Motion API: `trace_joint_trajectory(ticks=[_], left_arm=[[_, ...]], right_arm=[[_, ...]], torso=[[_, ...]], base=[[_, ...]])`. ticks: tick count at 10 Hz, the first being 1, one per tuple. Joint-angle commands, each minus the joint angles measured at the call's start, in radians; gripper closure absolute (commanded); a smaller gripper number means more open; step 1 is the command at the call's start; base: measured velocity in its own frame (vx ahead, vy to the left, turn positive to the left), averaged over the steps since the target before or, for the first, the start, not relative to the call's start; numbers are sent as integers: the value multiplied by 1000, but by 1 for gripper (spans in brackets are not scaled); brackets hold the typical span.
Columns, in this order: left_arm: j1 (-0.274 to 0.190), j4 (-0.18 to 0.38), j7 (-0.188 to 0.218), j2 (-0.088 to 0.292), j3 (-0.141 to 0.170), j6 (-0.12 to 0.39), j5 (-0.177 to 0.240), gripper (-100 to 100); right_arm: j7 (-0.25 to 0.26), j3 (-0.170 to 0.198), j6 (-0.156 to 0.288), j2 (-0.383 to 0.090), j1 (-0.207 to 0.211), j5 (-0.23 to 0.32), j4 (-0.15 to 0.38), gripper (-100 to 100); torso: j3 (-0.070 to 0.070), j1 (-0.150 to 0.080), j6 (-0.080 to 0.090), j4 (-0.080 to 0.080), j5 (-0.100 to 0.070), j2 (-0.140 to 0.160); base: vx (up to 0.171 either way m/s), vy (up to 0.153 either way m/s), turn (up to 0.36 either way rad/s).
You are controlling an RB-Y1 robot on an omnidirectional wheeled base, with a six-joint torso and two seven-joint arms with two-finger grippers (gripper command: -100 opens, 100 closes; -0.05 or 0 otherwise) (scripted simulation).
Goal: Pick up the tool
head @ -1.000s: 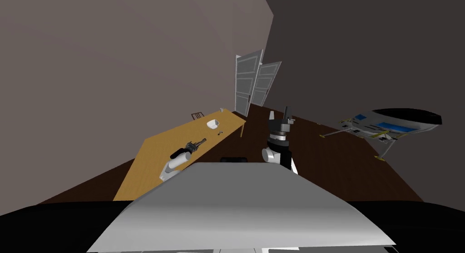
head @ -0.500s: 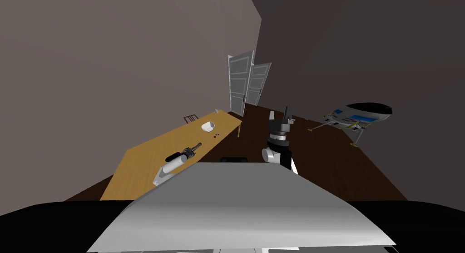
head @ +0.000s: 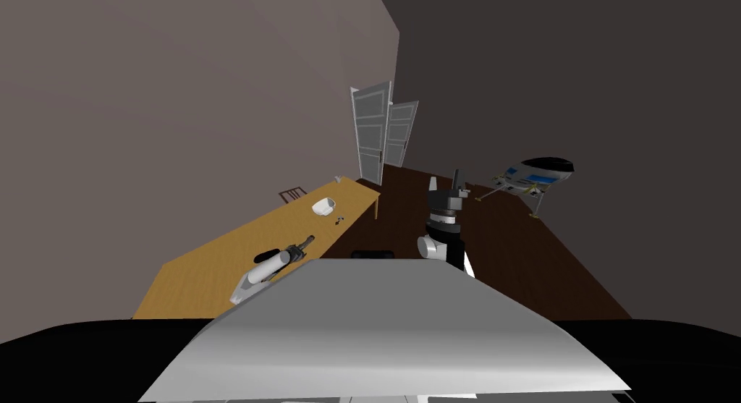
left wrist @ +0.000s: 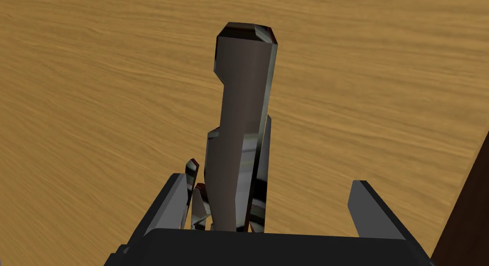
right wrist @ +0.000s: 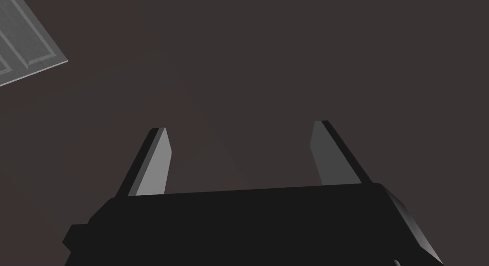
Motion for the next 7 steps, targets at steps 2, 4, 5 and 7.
trace_joint_trajectory(ticks=[2, 4, 5, 7], left_arm=[[-2, 38, -5, 19, 19, 39, 13, -100], [6, 77, -12, 38, 45, 90, 27, -100], [10, 94, -15, 46, 55, 112, 33, -100], [17, 121, -20, 57, 71, 145, 42, -100]], right_arm=[[0, 0, 0, 0, 0, 0, 0, 0], [0, 0, 0, 0, 0, 0, 0, 0], [0, 0, 0, 0, 0, 0, 0, 0], [0, 0, 0, 0, 0, 0, 0, 0]], torso=[[0, 0, 0, 0, 0, 0], [0, -1, 1, 0, 0, 0], [0, 0, 0, 0, 0, 0], [0, 1, 0, 0, 0, 0]], base=[[30, 18, -115], [42, 27, -201], [48, 41, -209], [49, 57, -144]])
